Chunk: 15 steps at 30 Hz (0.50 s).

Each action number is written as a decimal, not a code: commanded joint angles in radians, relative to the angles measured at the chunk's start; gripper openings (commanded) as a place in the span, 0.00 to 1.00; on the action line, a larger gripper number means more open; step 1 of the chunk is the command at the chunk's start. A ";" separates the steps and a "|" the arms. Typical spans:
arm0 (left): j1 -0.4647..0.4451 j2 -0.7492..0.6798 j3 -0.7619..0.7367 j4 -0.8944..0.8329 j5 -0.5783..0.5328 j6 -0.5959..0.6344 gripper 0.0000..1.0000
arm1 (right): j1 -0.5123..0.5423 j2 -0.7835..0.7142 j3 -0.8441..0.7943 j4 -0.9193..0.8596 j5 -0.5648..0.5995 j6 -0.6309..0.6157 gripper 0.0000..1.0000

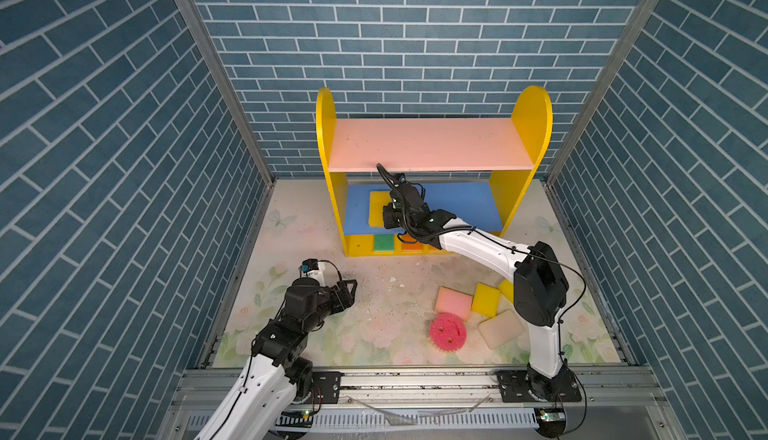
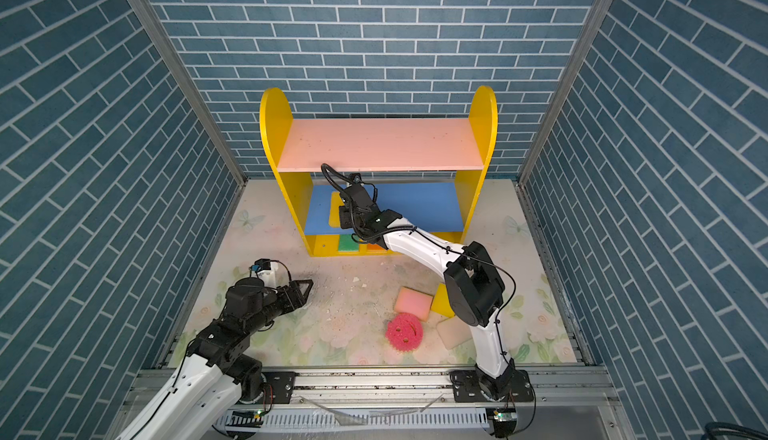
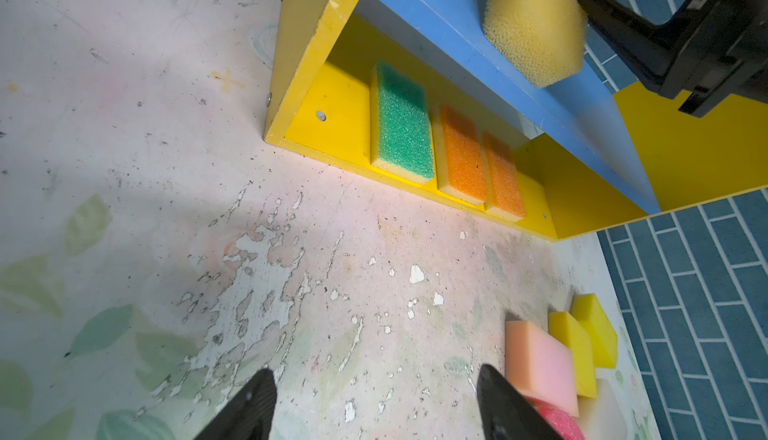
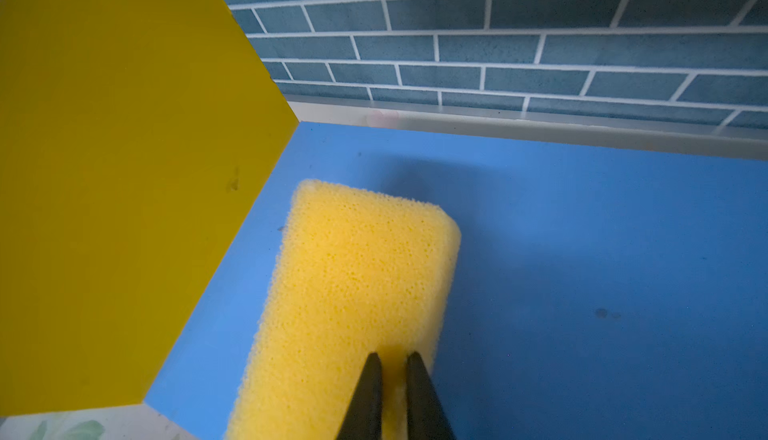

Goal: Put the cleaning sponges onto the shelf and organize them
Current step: 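Lower the yellow sponge onto the blue shelf and open the right gripper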

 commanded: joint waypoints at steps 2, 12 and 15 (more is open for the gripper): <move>0.001 -0.014 0.001 -0.033 -0.010 0.003 0.77 | -0.010 0.022 0.030 -0.042 0.028 0.040 0.23; 0.000 -0.007 0.009 -0.037 -0.007 0.008 0.77 | -0.011 0.013 0.023 -0.055 0.034 0.040 0.32; 0.000 -0.004 0.005 -0.029 -0.002 0.007 0.77 | -0.012 0.013 0.021 -0.058 0.035 0.040 0.32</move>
